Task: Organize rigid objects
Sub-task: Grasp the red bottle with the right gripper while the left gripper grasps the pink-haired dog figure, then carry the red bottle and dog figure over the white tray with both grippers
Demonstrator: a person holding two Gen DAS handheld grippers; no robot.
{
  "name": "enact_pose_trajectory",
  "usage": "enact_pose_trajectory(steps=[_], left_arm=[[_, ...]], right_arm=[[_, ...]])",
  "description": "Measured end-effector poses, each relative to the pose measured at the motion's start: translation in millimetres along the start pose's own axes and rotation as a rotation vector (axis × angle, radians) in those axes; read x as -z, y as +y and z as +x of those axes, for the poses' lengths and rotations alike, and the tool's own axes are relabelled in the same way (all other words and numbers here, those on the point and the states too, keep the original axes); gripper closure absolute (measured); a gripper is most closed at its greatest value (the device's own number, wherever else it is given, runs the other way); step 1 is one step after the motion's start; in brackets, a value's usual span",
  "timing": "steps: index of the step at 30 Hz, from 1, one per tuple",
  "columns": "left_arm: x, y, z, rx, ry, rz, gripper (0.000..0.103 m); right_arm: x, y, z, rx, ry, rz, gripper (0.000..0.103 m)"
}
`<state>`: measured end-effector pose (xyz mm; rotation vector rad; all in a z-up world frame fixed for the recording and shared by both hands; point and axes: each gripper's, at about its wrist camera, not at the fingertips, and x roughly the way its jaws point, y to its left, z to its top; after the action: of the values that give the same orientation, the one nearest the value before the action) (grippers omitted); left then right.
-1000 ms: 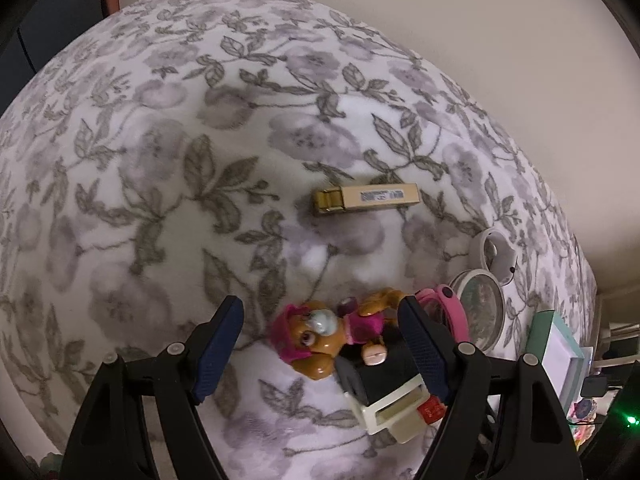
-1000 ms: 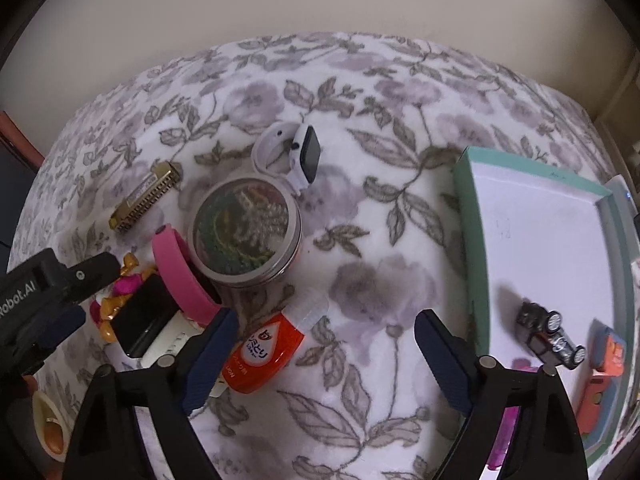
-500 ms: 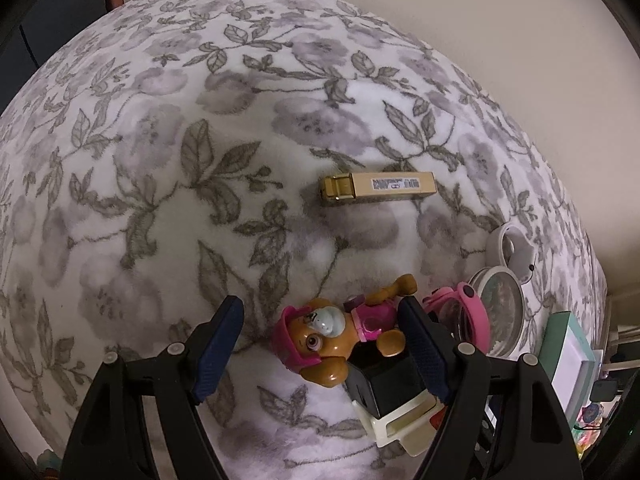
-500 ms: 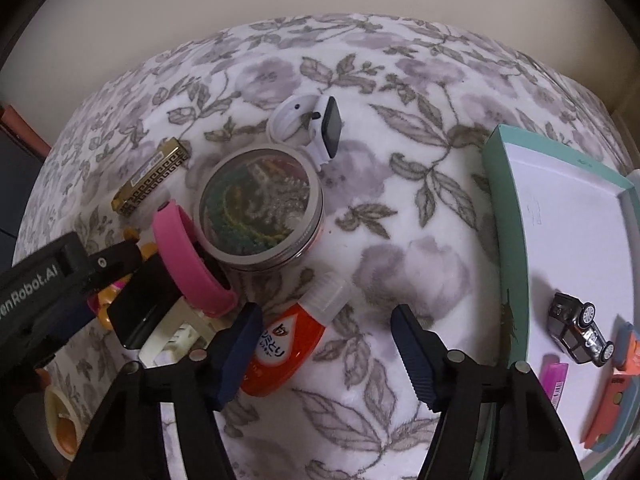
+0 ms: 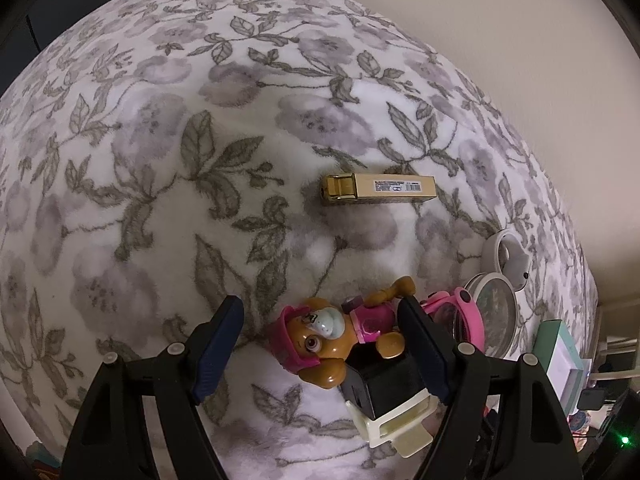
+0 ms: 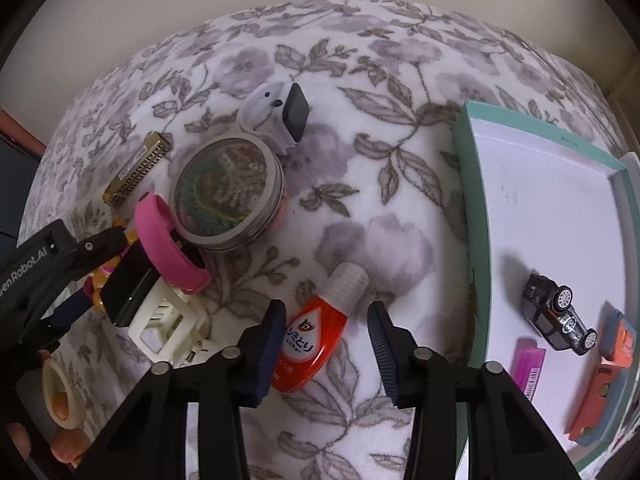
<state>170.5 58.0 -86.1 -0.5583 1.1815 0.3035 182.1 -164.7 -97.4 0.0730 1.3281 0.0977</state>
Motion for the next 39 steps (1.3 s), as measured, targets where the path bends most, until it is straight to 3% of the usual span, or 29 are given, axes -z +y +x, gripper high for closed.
enact_pose_trajectory(steps=[7, 9, 12, 30, 39], left_arm=[[1, -3, 0, -0.013, -0.021, 0.005, 0.024], [1, -6, 0, -0.005, -0.024, 0.014, 0.032], [0, -11, -2, 0.007, -0.030, 0.033, 0.040], [-7, -9, -23, -0.006, -0.057, 0.040, 0.041], [-14, -10, -53, 0.019, -0.121, 0.039, 0.041]], right_arm=[[6, 12, 4, 0.036, -0.006, -0.039, 0.061], [7, 16, 4, 0.052, -0.010, -0.055, 0.061], [7, 20, 4, 0.036, -0.005, -0.057, 0.070], [3, -16, -9, -0.067, 0.000, 0.031, 0.076], [-1, -27, -40, -0.089, -0.071, 0.038, 0.076]])
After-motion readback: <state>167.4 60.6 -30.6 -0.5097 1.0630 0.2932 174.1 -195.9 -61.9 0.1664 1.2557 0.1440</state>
